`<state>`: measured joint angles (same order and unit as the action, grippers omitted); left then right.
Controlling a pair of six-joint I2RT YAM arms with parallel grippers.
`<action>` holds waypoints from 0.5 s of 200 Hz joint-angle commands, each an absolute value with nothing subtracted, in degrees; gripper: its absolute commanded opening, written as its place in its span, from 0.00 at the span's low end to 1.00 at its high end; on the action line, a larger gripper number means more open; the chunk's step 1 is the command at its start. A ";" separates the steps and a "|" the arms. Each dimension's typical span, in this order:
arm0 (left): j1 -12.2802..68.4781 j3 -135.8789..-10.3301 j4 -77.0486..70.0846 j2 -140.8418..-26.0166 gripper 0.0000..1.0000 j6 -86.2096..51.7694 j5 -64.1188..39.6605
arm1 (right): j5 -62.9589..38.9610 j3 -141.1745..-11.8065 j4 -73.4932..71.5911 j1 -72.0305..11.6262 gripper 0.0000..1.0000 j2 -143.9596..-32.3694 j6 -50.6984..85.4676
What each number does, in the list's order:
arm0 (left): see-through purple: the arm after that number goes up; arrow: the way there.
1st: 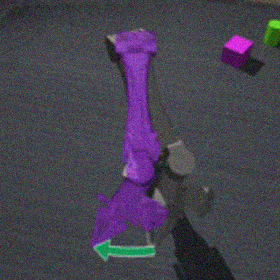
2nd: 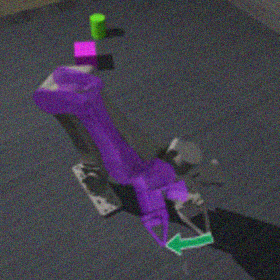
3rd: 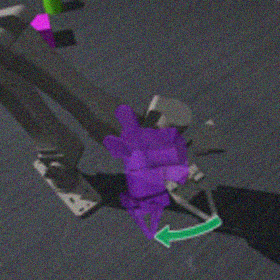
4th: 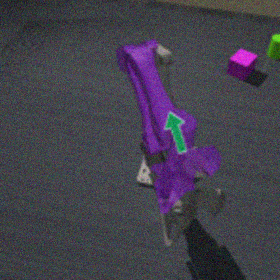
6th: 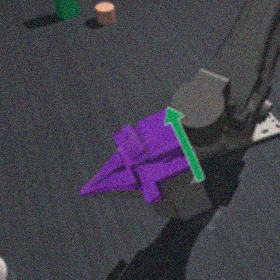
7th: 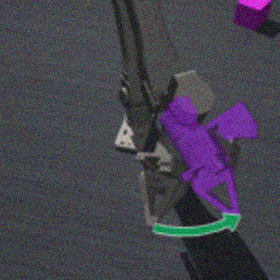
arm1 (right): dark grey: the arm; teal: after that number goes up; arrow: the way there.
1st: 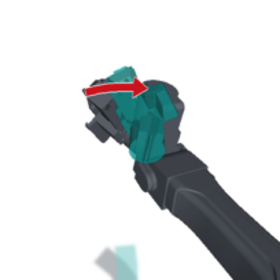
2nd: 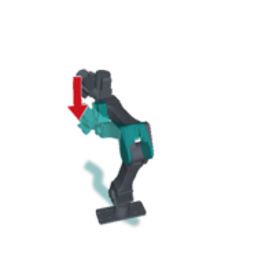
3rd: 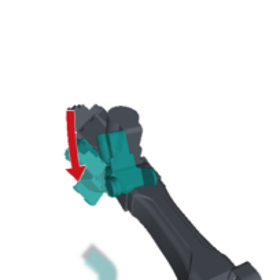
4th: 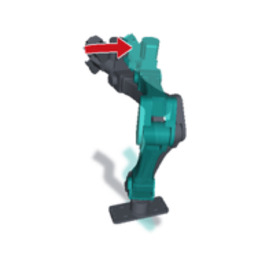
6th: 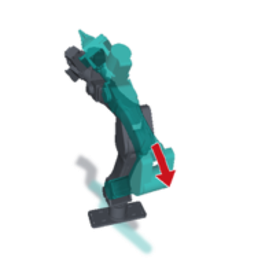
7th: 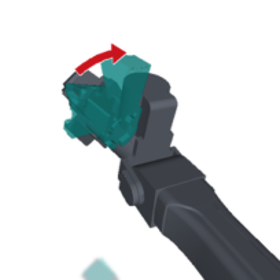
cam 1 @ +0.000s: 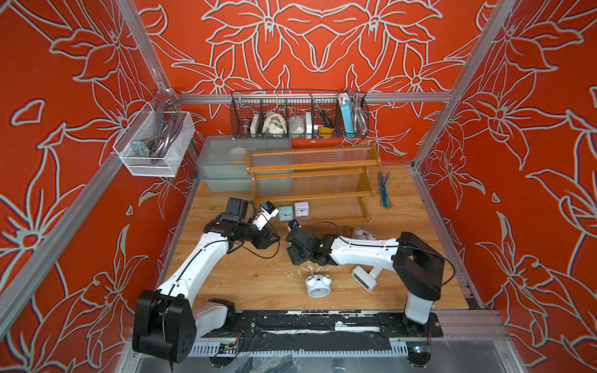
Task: Place the alarm clocks on the shelf by style
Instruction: Pick up the alarm from the center of the board.
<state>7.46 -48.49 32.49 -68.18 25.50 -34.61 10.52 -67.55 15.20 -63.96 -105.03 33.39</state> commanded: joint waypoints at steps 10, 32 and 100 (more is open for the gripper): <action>7.12 -47.81 32.43 -67.32 0.54 25.13 -35.60 | 12.72 -68.55 15.49 -64.07 0.61 -102.39 31.81; 7.12 -47.62 32.34 -67.41 0.54 25.14 -35.60 | 13.51 -68.55 16.05 -63.34 0.60 -100.46 31.08; 7.12 -47.37 32.34 -67.17 0.54 25.10 -35.68 | 14.61 -67.70 17.05 -56.81 0.60 -96.23 29.18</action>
<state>7.46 -47.99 32.45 -68.18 25.50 -34.63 12.69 -67.55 15.51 -59.35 -98.41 30.41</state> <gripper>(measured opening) 0.541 0.657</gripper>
